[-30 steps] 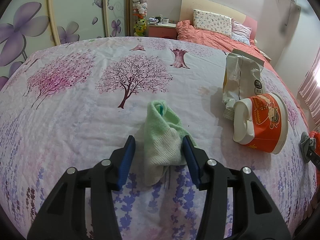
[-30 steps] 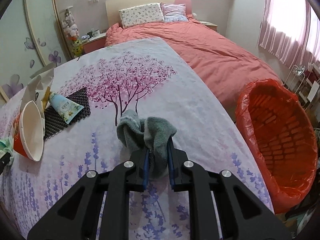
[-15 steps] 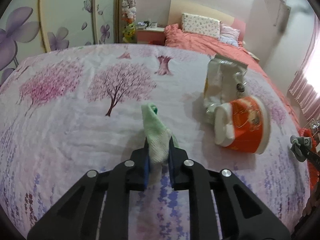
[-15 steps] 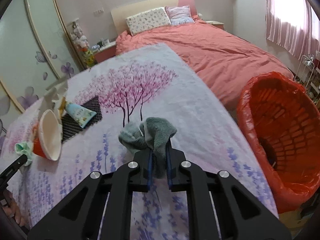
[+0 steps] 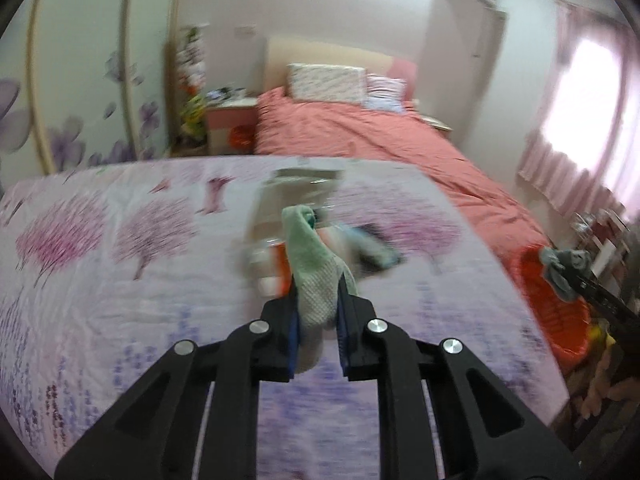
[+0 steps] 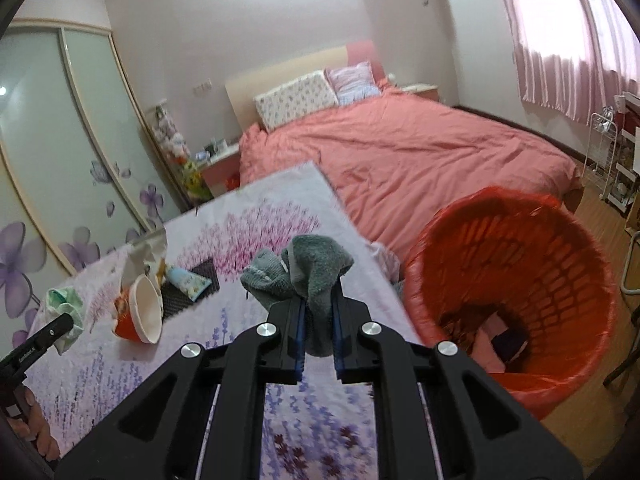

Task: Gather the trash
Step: 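Carry the towel and sock over the red basket and open both tools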

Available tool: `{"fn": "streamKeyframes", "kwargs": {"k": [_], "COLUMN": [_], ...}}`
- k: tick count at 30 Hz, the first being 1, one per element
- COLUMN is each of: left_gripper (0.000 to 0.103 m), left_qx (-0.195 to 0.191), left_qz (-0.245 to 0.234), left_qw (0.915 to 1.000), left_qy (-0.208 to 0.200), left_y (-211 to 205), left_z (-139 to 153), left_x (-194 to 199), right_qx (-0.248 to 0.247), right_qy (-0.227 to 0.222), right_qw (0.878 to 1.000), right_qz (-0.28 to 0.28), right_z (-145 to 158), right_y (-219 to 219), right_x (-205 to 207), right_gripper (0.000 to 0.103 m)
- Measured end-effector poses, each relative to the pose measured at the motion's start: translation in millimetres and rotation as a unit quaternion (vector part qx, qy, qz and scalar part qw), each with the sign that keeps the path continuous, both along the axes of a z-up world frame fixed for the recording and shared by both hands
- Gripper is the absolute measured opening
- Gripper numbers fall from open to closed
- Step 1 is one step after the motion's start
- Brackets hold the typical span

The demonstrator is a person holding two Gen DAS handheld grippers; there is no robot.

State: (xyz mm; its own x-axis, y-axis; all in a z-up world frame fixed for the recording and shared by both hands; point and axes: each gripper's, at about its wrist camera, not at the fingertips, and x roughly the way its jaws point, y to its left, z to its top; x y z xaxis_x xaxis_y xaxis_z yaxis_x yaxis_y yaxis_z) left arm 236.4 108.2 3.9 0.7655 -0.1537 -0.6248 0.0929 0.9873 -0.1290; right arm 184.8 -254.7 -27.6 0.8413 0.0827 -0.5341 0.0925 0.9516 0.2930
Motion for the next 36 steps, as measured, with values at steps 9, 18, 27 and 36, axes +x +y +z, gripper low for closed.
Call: {"fn": "streamKeyframes", "kwargs": {"k": [9,18,27,36], "left_gripper": [0.016,0.017,0.031,0.056], "left_qx": [-0.020,-0.036,-0.012,0.032], "left_qz": [-0.145,-0.257,-0.300,-0.267], "left_qw": [0.9892,0.9658,0.9537,0.9629], "left_qy": [-0.005,-0.007,0.009,0.020], "left_y": [-134,-252,-336,-336], "left_z": [12,11,-17,-47], "left_x": [-2,7,29,47], "right_qx": [-0.013,-0.003,0.024,0.018], "right_qy": [-0.034,-0.046,-0.035,-0.002], "right_qw": [0.997,0.990,0.987,0.988], "right_qz": [-0.070,-0.134,-0.152,-0.156], "right_z": [12,10,-11,-35], "right_y": [-49,-104,-145,-153], "right_x": [-26,-31,-16,-16], "right_gripper": [0.011,0.011,0.013,0.047]}}
